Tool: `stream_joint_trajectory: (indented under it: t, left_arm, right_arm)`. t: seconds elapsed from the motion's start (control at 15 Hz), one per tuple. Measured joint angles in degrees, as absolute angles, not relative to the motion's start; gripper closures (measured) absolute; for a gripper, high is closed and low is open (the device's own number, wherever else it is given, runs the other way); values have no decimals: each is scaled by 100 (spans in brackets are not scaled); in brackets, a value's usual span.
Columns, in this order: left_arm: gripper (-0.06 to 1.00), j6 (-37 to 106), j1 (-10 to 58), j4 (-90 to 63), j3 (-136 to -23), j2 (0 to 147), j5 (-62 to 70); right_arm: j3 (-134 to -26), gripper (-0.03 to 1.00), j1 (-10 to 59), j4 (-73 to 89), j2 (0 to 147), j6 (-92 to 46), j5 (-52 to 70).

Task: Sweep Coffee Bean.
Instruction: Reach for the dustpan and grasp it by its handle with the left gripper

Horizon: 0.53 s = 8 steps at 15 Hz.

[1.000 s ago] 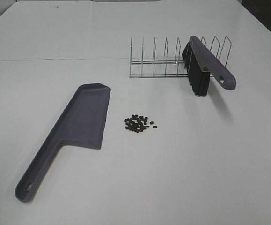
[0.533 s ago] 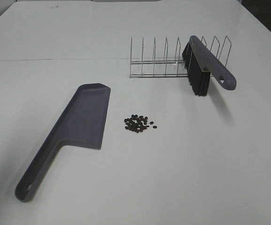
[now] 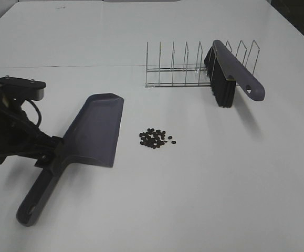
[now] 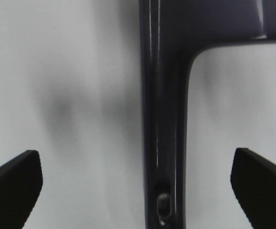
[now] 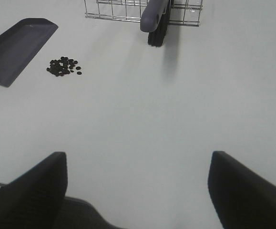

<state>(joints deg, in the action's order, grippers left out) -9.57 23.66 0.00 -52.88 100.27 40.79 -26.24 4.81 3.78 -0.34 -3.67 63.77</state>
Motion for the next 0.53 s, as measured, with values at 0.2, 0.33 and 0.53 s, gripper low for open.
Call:
stream_joint_trajectory:
  t: [0.2,0.33,0.53]
  left_arm:
    - [-5,-1186,2366,0,-5798,10806,3965]
    - [-5,-1203,2366,0,-5907,11001,3936]
    - [-5,-1163,2366,0,-5913,11224,3936]
  right_arm:
    - [-2624,29,481,378,-34,-367,6377]
    - [-2624,29,481,378,-34,-367,6377]
    - [-2624,29,481,378,-34,-367,6377]
